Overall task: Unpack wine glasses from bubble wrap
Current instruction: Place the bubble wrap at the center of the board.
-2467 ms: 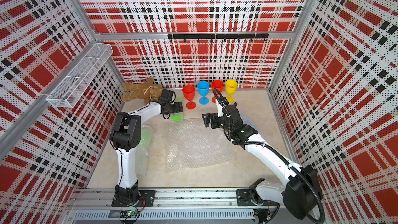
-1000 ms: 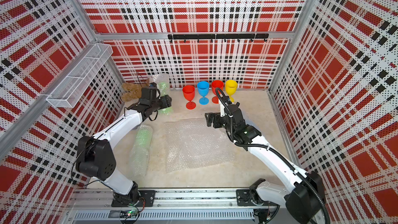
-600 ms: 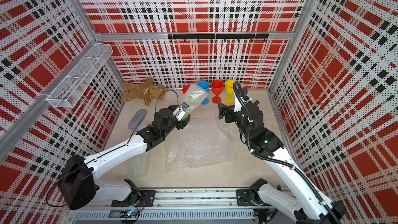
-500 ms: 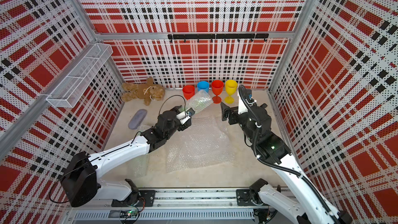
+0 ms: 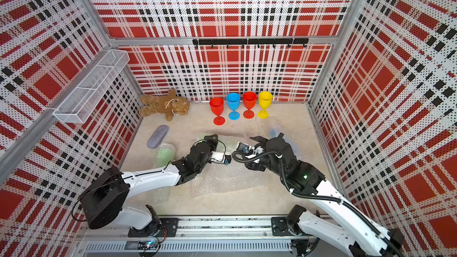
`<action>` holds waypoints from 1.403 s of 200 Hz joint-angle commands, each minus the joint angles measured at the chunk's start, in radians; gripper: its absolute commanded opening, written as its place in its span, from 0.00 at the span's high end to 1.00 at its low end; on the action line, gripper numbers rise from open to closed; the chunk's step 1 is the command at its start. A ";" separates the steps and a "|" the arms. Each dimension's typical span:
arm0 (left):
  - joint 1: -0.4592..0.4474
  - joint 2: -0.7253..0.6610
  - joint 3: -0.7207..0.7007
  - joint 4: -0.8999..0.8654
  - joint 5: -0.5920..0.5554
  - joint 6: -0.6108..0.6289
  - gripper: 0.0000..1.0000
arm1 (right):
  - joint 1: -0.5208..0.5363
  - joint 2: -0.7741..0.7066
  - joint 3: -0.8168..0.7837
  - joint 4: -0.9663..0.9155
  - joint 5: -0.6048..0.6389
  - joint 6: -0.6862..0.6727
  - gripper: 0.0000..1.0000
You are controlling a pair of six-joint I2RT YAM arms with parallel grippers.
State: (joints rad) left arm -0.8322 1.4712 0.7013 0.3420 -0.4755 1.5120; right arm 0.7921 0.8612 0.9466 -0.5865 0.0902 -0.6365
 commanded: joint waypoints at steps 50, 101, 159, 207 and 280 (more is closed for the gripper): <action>-0.066 0.007 -0.017 0.079 -0.008 0.081 0.17 | 0.057 0.080 -0.171 0.146 0.089 -0.248 0.10; -0.109 -0.018 -0.041 0.084 -0.004 0.092 0.17 | 0.056 0.193 -0.242 0.389 0.195 -0.281 0.12; -0.137 -0.049 -0.070 0.092 0.010 0.072 0.13 | 0.055 0.314 -0.171 0.362 0.174 -0.240 0.56; -0.141 -0.062 -0.071 0.093 0.005 0.050 0.03 | 0.055 0.325 -0.085 0.226 0.057 -0.178 1.00; -0.116 -0.152 -0.103 0.054 -0.064 0.008 0.02 | 0.055 0.276 -0.055 0.161 0.047 -0.006 1.00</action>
State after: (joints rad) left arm -0.9546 1.3712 0.6151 0.4023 -0.5014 1.5616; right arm 0.8421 1.1671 0.8597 -0.4004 0.1532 -0.7292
